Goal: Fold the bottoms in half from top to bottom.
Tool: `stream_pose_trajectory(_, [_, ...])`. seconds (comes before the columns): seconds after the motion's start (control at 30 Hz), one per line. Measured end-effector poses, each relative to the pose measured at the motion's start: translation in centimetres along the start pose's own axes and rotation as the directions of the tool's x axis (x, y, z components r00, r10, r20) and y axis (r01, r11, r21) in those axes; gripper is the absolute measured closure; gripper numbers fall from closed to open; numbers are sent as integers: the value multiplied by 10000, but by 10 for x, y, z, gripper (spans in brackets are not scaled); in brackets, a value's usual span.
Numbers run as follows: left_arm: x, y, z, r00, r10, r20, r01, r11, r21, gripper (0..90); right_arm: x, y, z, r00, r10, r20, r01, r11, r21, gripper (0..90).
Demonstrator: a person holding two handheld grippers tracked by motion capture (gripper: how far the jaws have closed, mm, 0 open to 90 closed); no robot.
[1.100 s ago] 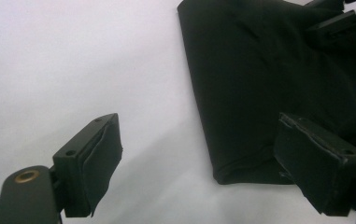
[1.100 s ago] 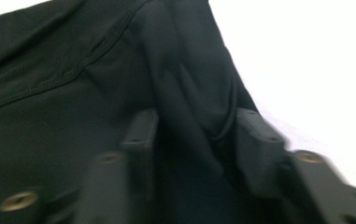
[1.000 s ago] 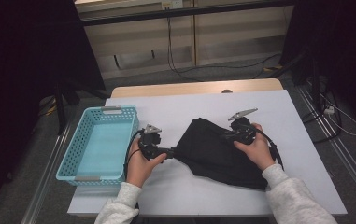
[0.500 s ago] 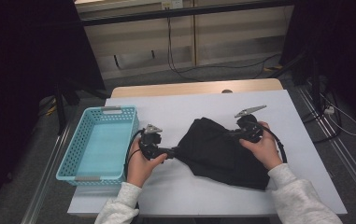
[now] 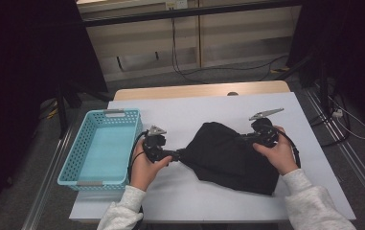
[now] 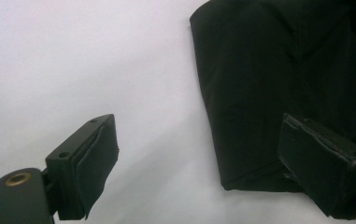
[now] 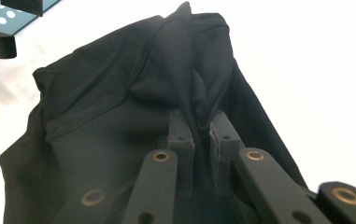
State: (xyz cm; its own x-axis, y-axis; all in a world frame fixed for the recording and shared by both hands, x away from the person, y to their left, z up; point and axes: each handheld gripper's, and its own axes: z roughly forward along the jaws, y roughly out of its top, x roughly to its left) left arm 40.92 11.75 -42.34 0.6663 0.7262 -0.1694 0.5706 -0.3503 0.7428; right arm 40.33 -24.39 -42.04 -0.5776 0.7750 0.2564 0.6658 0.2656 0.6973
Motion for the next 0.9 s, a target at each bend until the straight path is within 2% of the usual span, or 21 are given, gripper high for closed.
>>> stream_pose_trajectory(0.9, [-10, 9, 13, 9991, 289, 320, -294, 9994, 162, 125, -9, -20, -23, 9991, 397, 118, -397, 9992, -13, 829])
